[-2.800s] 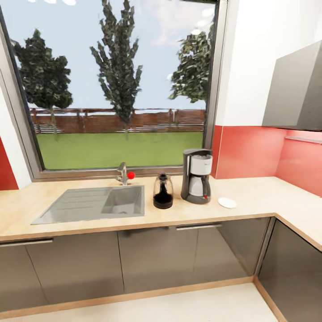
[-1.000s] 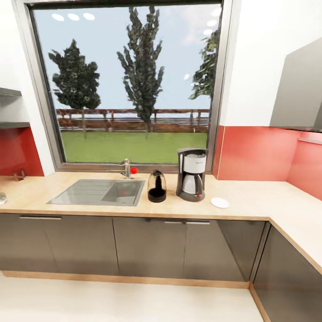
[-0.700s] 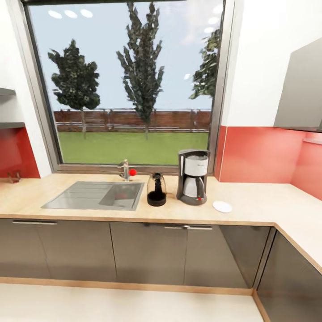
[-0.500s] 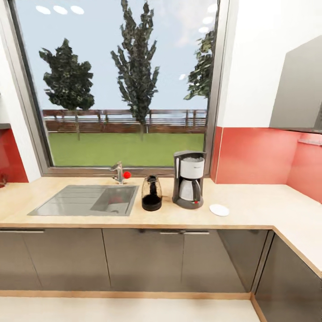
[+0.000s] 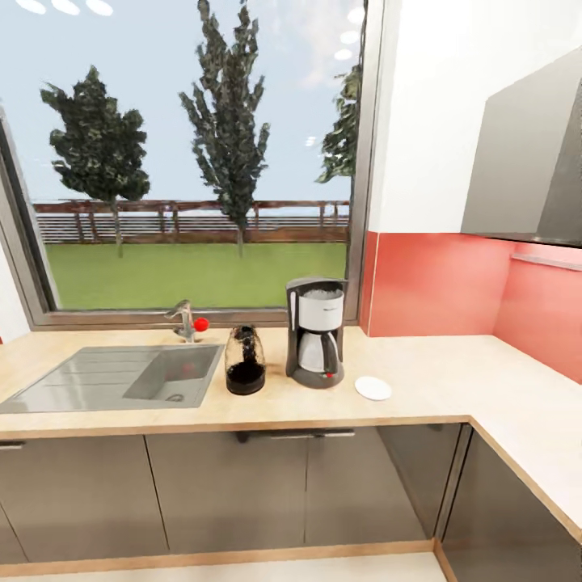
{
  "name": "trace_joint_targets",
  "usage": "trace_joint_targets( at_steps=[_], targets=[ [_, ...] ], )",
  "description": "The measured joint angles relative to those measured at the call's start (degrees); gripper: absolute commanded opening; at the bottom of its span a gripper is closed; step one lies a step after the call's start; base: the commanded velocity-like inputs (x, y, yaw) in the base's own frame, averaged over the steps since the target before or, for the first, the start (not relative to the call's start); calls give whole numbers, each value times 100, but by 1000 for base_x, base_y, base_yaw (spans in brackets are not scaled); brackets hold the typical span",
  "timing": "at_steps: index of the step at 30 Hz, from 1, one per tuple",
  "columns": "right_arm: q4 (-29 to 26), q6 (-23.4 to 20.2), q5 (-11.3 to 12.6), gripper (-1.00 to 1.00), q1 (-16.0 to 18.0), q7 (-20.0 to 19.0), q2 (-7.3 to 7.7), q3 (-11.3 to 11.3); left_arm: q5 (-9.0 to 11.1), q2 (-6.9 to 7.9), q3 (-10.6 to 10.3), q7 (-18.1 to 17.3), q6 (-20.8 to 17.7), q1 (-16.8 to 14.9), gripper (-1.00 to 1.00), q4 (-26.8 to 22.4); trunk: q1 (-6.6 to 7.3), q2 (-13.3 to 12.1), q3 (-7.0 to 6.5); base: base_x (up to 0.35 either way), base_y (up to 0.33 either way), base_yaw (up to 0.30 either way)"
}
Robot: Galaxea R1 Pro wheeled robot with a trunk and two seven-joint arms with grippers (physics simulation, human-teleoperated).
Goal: Set up a coffee station on the kitchen countertop: keep the coffee maker on the countertop, move the bottle of coffee from the kitchen shelf to the counter next to the coffee maker, place a paper coffee filter on top of the coffee maker, put the saucer next to the coffee maker with the coffee cup on the saucer, and place the electric kettle next to the coffee maker.
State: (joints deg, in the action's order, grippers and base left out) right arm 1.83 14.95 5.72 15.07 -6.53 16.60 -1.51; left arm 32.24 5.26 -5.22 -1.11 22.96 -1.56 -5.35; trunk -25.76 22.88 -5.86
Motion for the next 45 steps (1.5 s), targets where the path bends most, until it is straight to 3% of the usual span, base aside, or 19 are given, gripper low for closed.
trace_joint_targets(
  at_steps=[19,23,31,35,36,40,41,44,45],
  targets=[
    [-3,-9,-15,-100,-63,-4,-13,1,36,7,7,0,1,0,100,2,-1,0,0,4,-8,0],
    [-16,-57,-286,-100,-64,58,-383,-53,19,9,0,0,5,0,100,2,-1,0,0,0,0,0],
    [-332,-819,-453,-100,-57,106,-754,-32,39,9,3,0,-3,0,100,3,-1,0,-1,0,0,0],
    [-1428,-2048,-495,-100,-52,229,-855,-37,25,5,-1,0,-3,-1,100,8,-1,0,-2,0,0,0],
    [-1990,-2702,-533,-100,-51,288,-872,-44,18,6,0,0,-3,0,100,35,-1,0,-2,0,0,0],
    [-3340,-4287,-788,-100,-54,444,-896,-39,-5,8,-1,0,5,0,100,100,-1,0,-2,0,0,0],
    [-4046,-5224,-1008,-100,-55,519,-902,-40,17,9,0,0,6,0,100,108,-1,-1,-1,0,0,0],
    [-5255,-6178,-1110,-100,-55,552,-910,-37,14,7,-2,-1,6,-1,100,115,0,1,-2,0,0,0],
    [-6033,-7005,-1146,-100,-58,546,-906,-40,4,8,-1,0,6,0,100,115,-1,-2,-1,0,0,0]
  ],
)
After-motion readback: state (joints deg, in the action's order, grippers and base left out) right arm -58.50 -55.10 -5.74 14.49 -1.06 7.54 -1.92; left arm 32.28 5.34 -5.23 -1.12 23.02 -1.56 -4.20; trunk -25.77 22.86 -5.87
